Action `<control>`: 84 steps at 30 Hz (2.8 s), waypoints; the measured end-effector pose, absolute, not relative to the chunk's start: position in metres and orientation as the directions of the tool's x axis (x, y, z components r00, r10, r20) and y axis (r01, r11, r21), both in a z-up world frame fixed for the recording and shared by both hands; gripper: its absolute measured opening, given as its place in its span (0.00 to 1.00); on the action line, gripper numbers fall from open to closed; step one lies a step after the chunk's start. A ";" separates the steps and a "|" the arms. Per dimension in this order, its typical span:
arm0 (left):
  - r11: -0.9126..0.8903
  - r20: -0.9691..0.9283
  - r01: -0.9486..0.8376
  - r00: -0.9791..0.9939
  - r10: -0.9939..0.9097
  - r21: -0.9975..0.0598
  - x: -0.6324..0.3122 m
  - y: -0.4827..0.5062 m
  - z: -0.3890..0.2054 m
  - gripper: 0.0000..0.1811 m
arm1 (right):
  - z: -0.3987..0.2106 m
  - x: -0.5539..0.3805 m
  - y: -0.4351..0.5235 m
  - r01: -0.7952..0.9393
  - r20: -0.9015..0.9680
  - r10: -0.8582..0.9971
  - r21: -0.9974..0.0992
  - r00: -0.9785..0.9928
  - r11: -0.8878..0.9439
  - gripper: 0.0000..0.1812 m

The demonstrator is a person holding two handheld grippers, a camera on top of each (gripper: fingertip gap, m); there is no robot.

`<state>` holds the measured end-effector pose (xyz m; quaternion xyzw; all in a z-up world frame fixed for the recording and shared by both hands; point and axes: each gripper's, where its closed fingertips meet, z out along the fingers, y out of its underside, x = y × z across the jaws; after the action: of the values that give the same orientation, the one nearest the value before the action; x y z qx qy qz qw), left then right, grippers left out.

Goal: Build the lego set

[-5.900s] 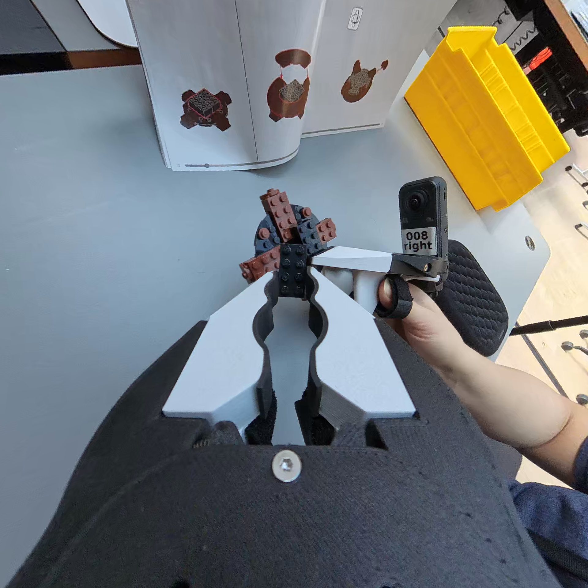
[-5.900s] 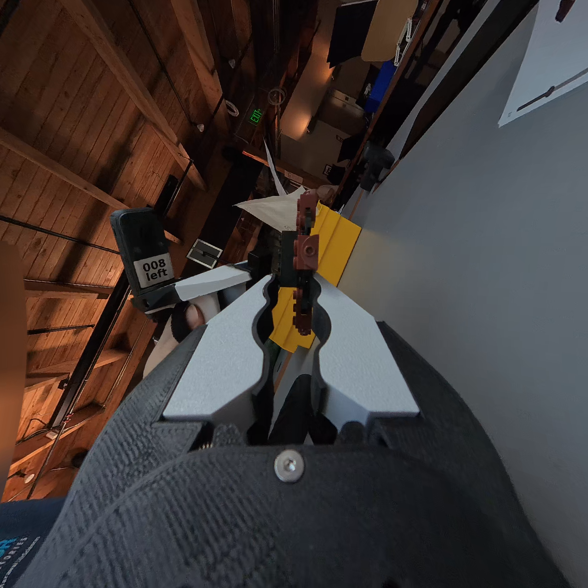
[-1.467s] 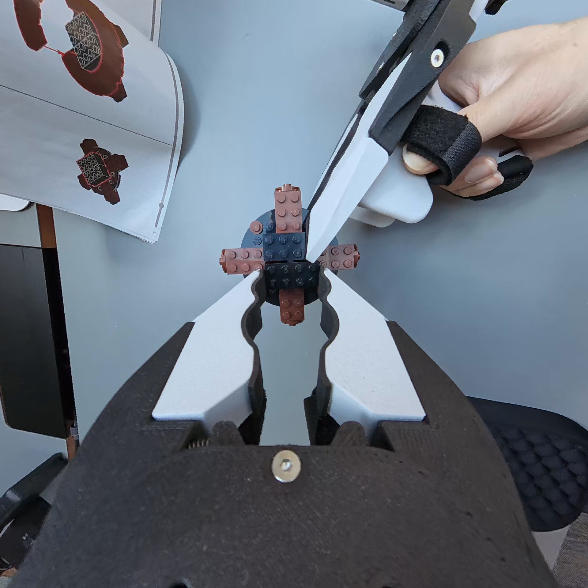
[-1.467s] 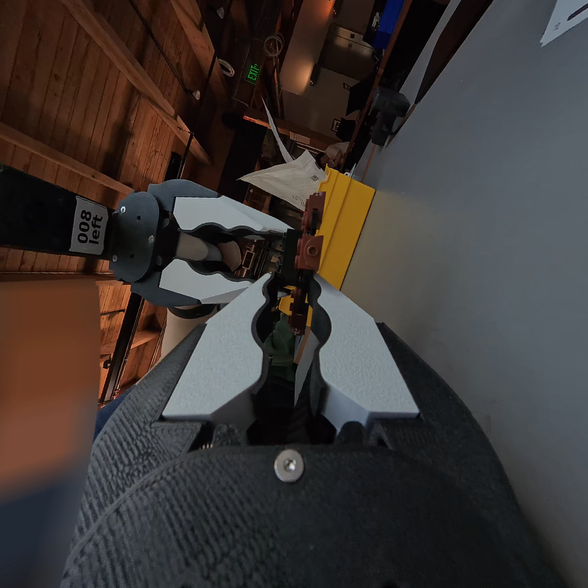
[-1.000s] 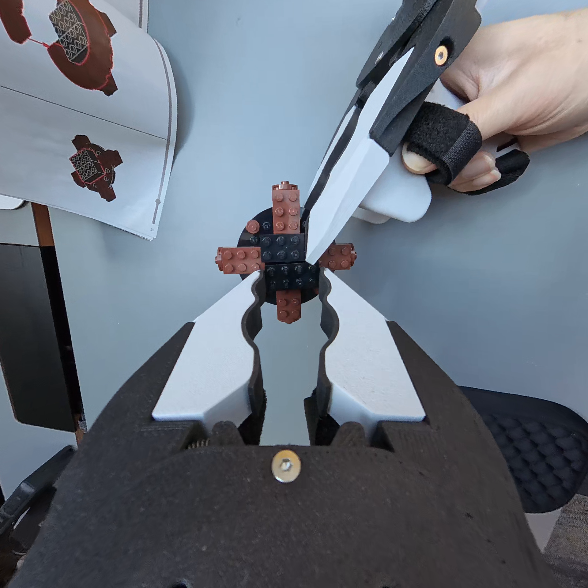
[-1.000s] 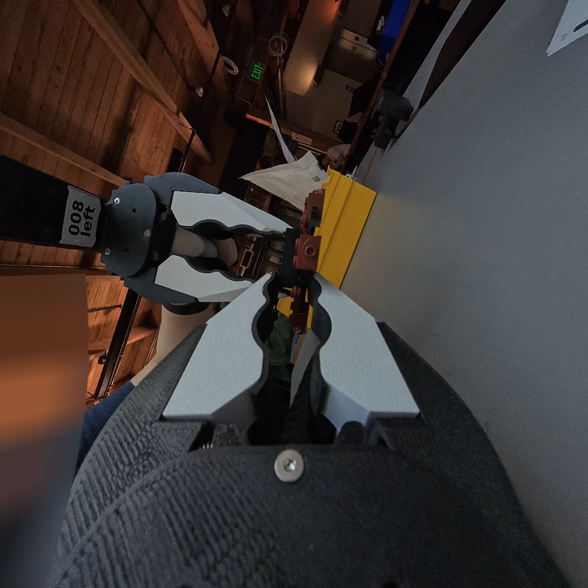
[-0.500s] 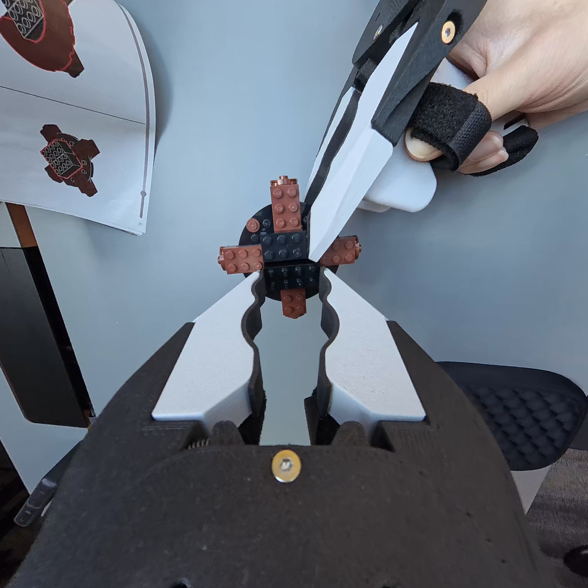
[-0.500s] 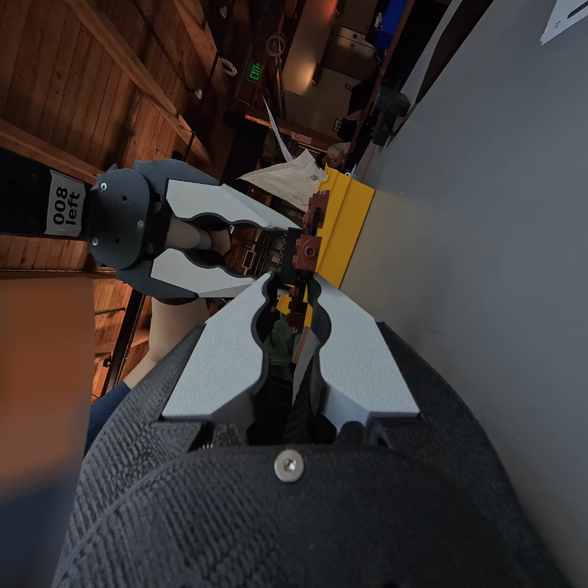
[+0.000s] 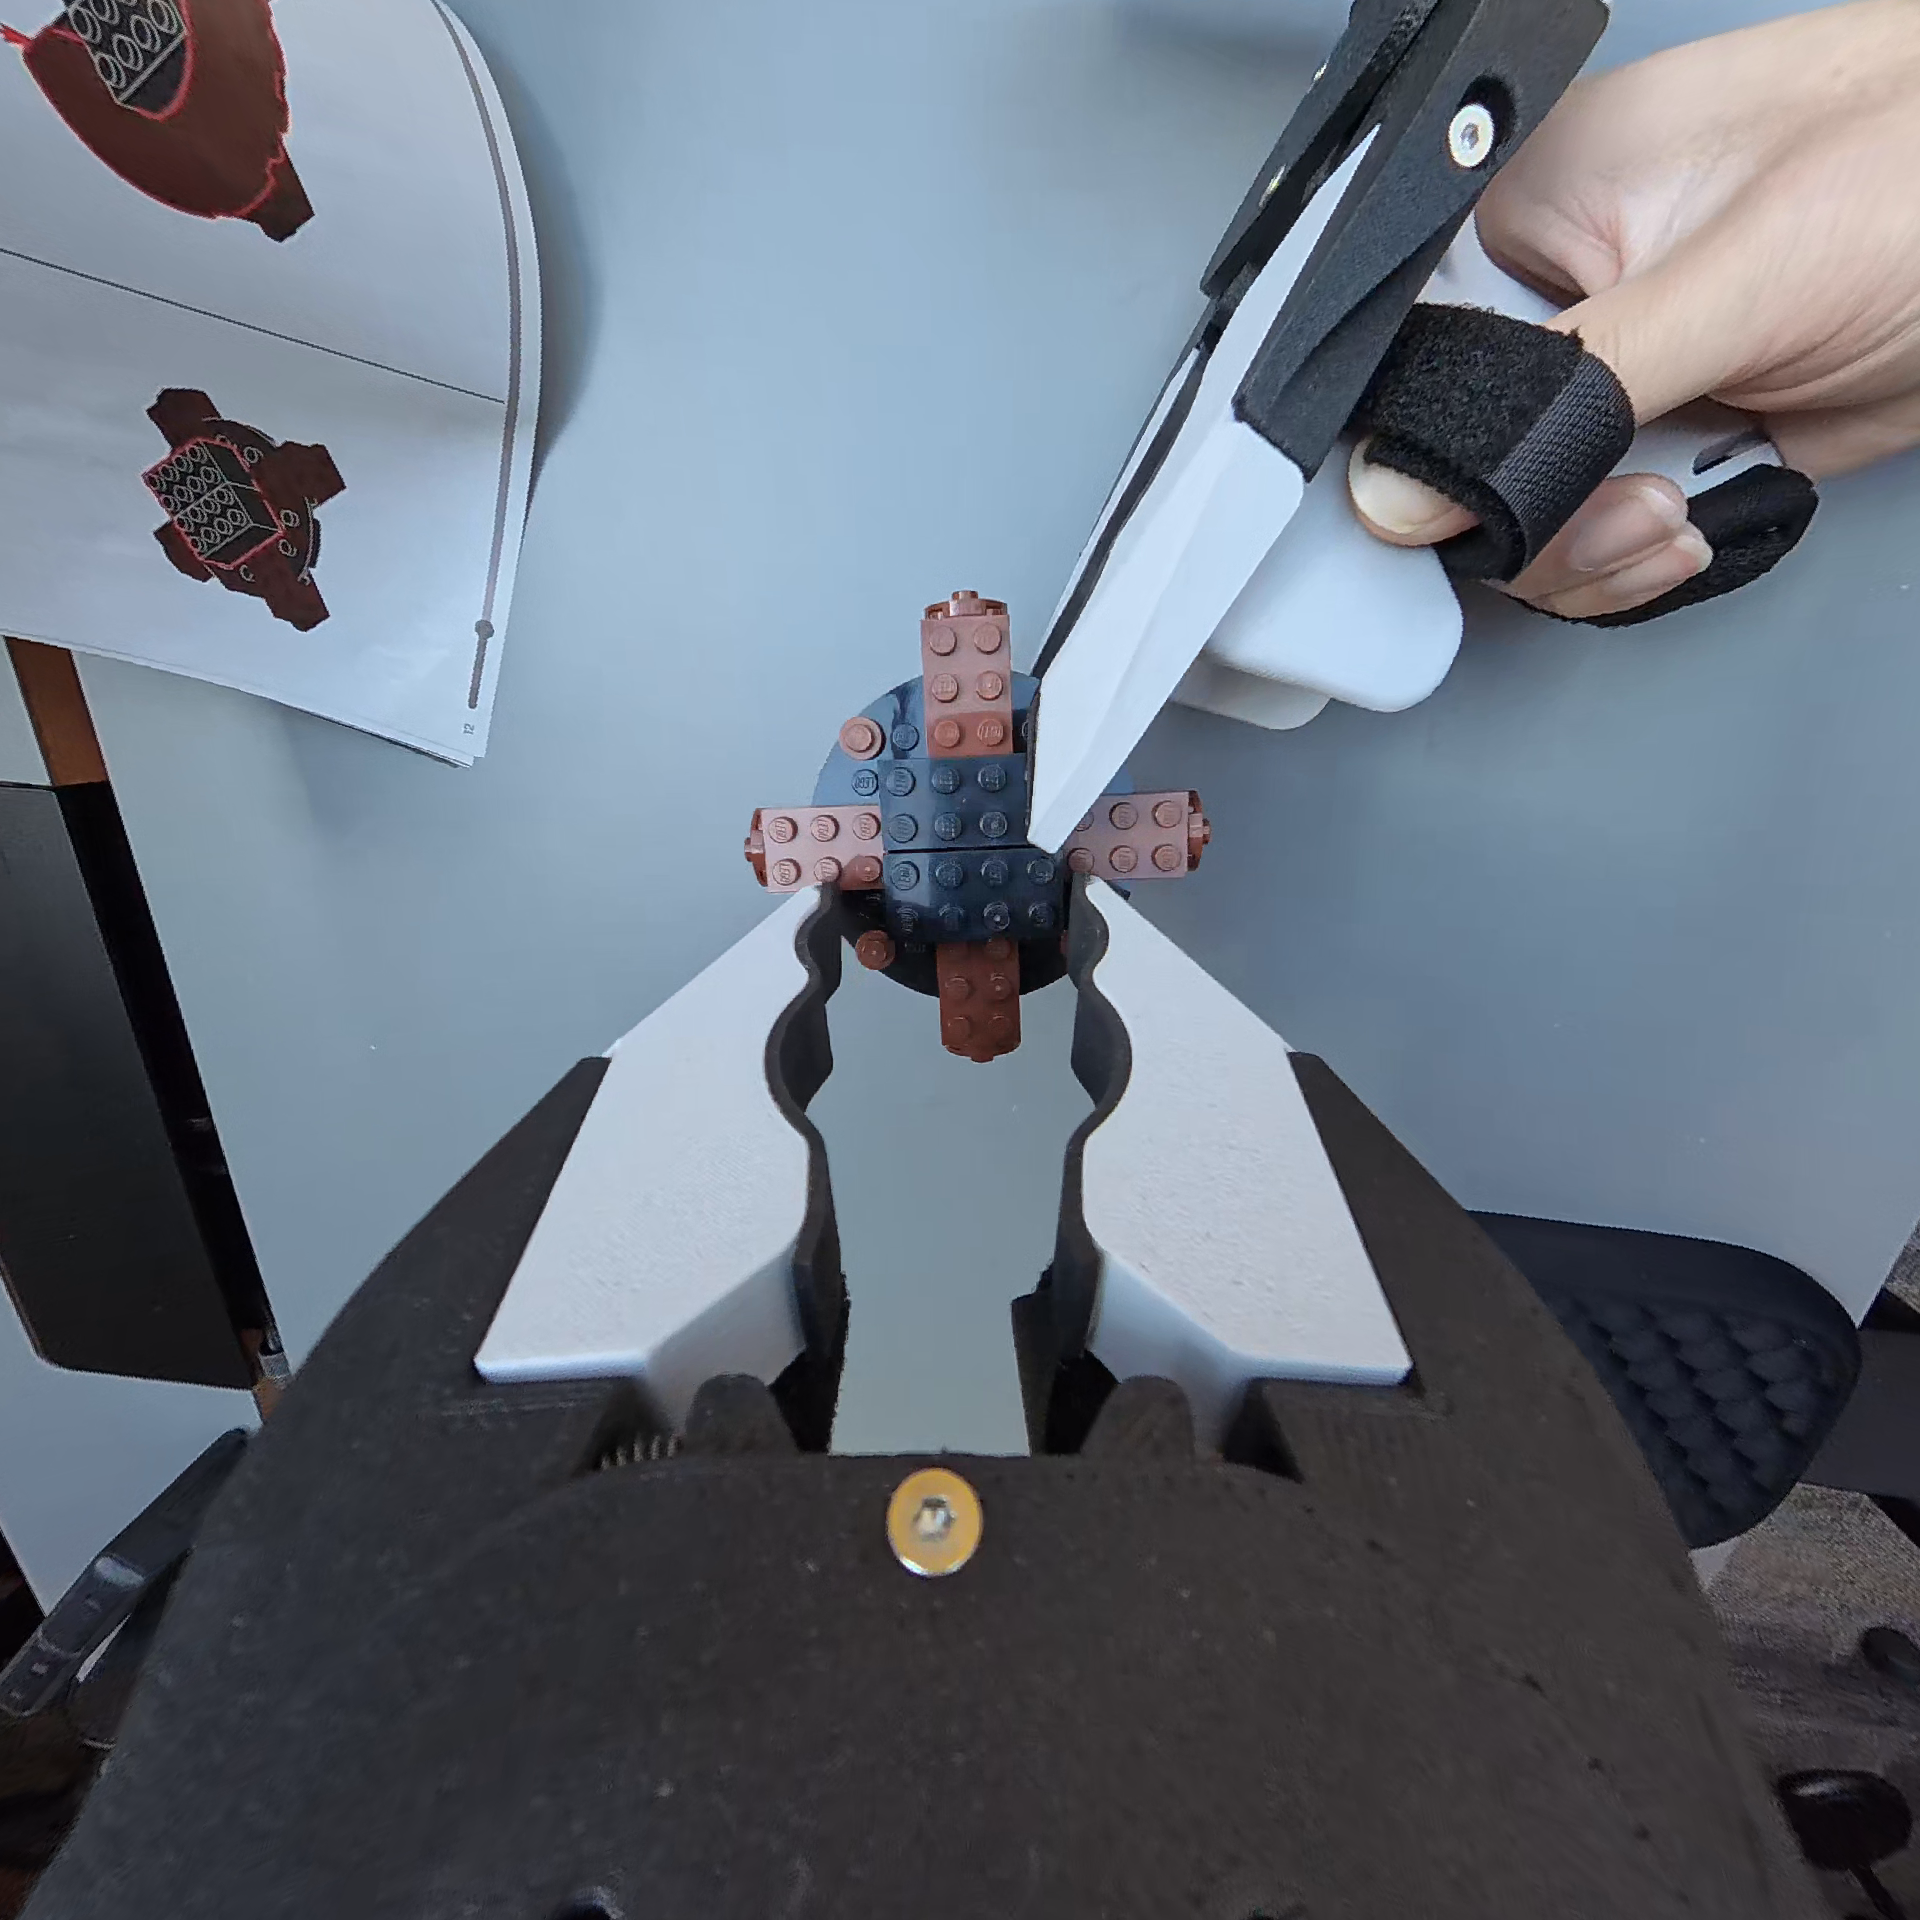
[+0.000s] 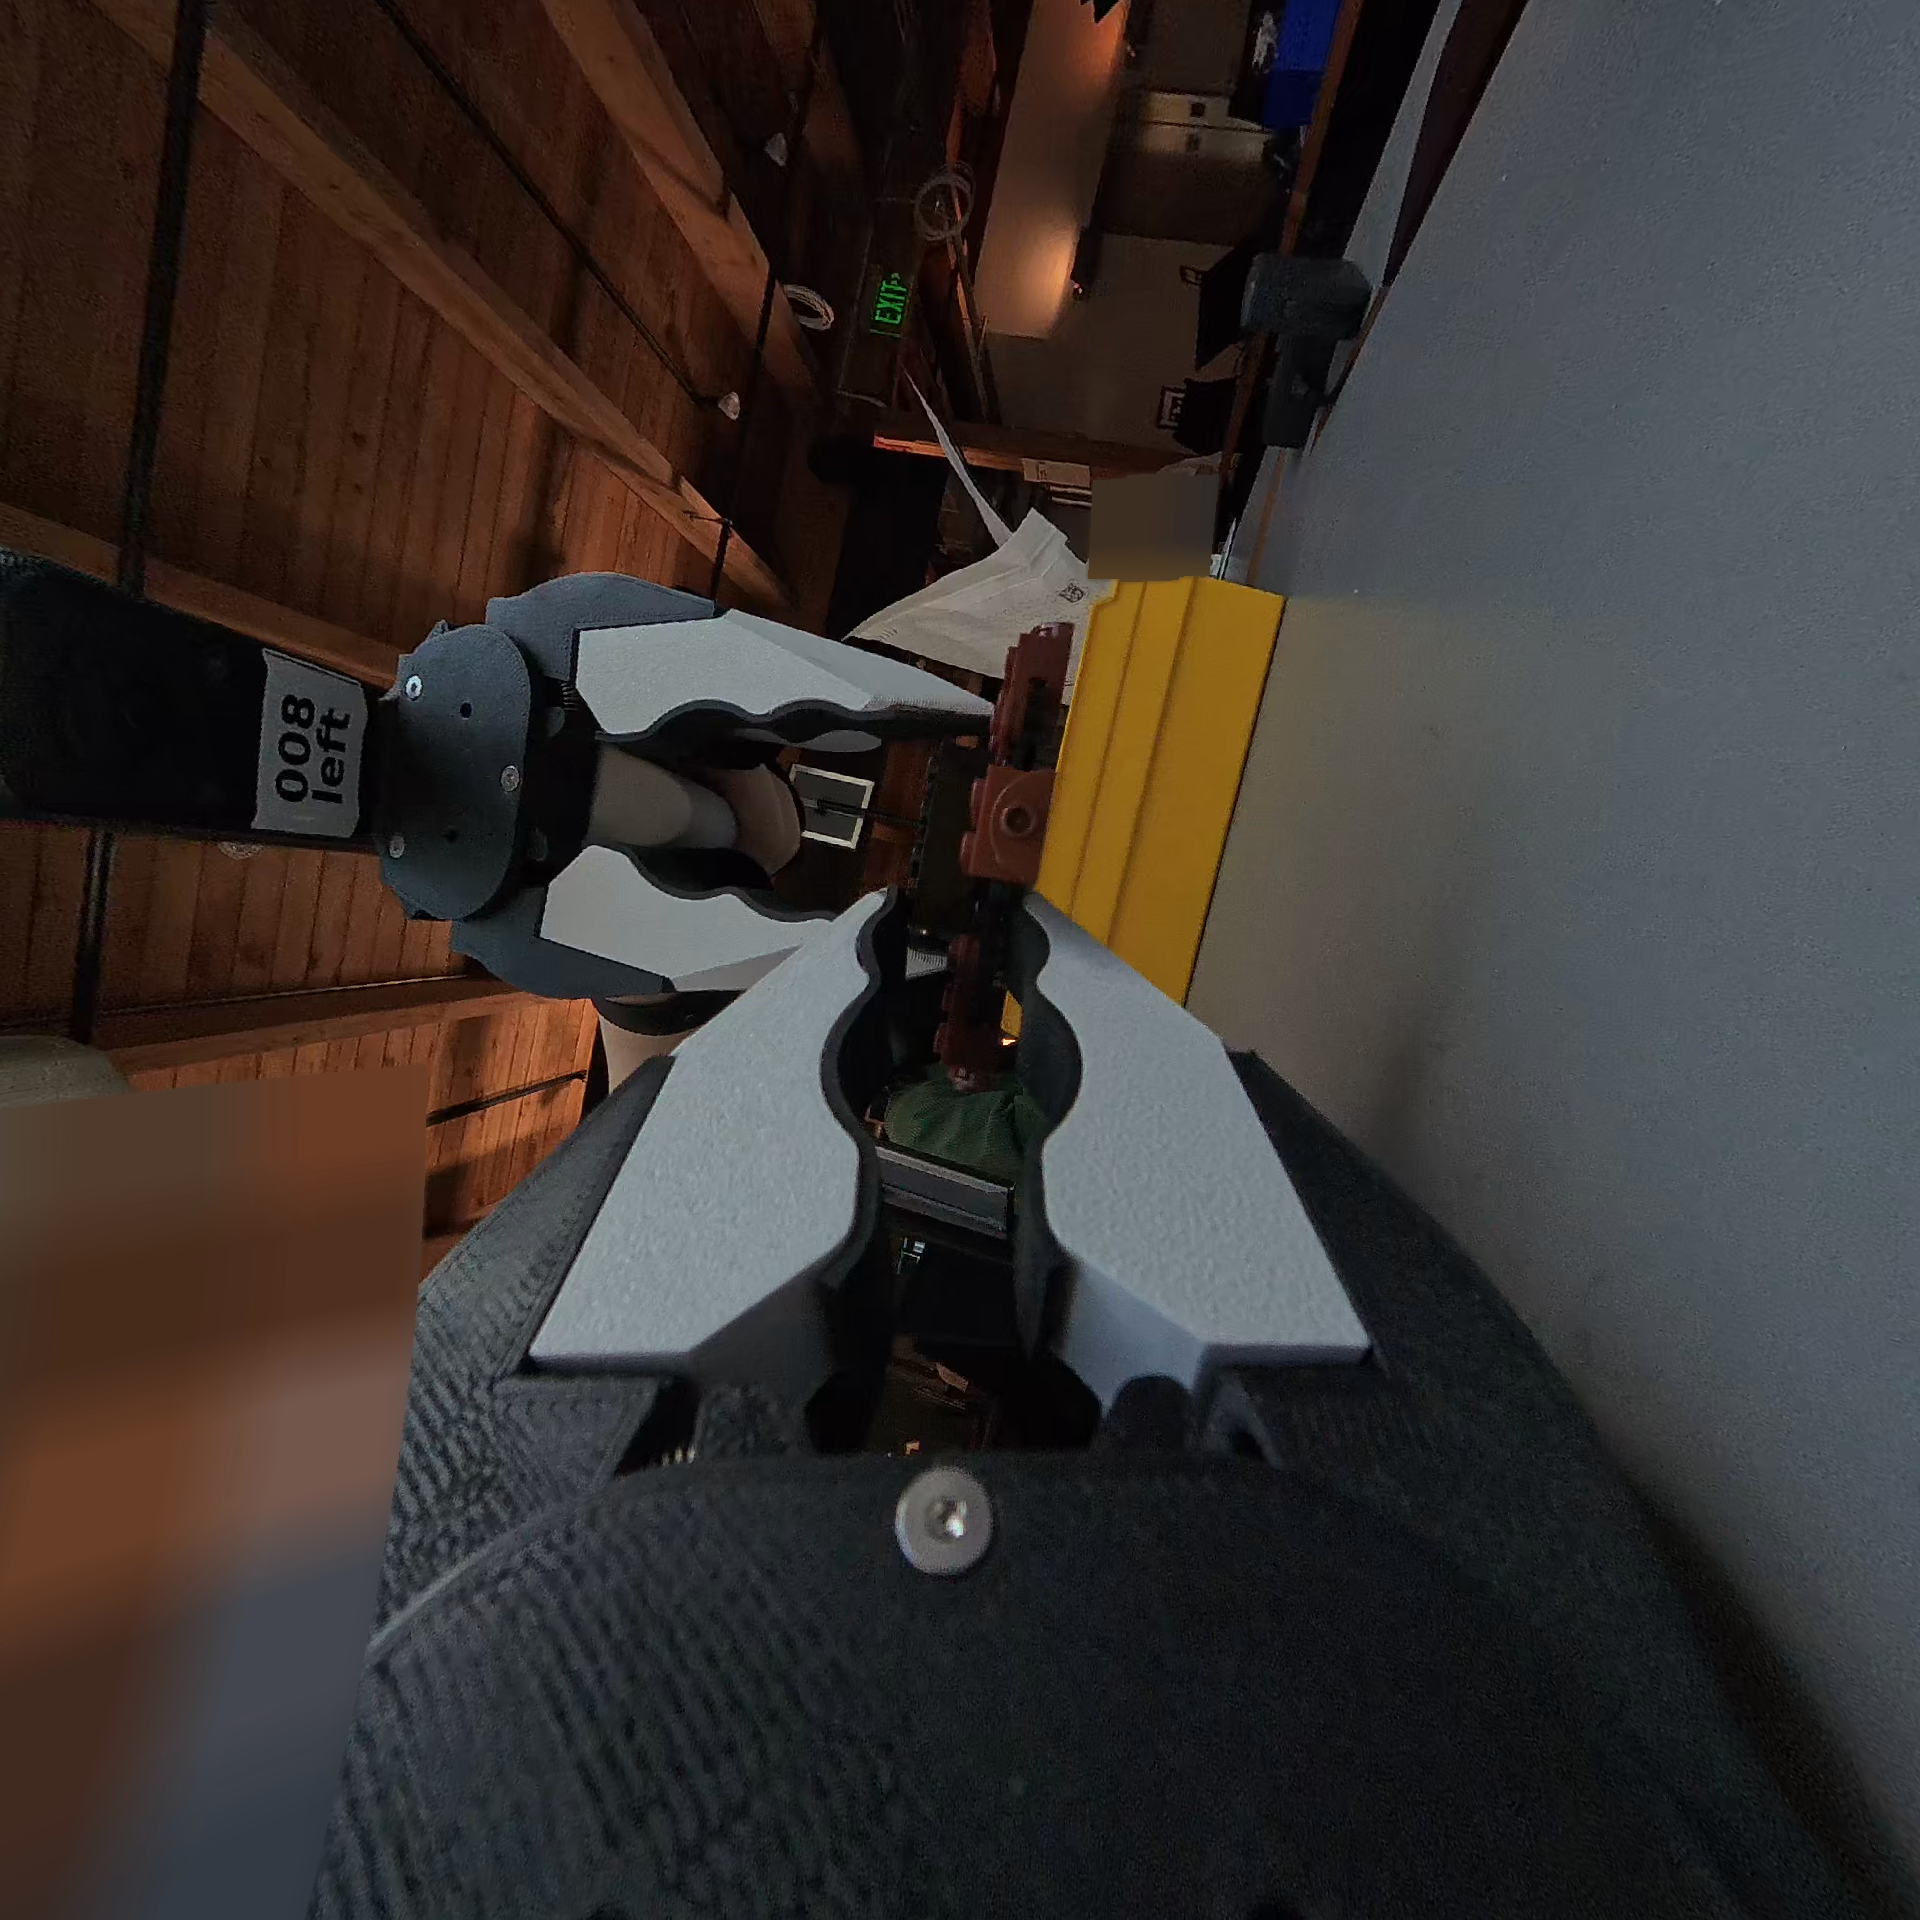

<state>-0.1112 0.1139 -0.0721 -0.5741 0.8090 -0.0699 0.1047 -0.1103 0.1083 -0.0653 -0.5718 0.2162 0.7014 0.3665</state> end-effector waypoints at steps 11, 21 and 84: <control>-0.226 0.276 -0.671 0.033 -0.961 -0.706 -0.128 0.143 -0.007 0.36 | -0.055 -0.109 0.105 -0.750 -0.952 0.303 -0.169 -0.044 -0.639 0.09; -0.776 0.828 -0.409 0.079 -0.555 -0.481 -0.129 0.117 -0.055 0.39 | -0.056 -0.119 0.104 -0.726 -0.950 0.311 -0.196 -0.026 -0.659 0.09; -0.782 0.896 -0.497 0.020 -0.443 -0.376 -0.122 0.105 -0.062 0.12 | -0.062 -0.125 0.103 -0.697 -0.957 0.281 -0.154 -0.071 -0.700 0.09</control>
<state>-0.1216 0.1046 -0.0621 -0.7137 0.3295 -0.6178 -0.0218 -0.1253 0.1032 -0.0618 -0.5882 0.1767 0.7100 0.3444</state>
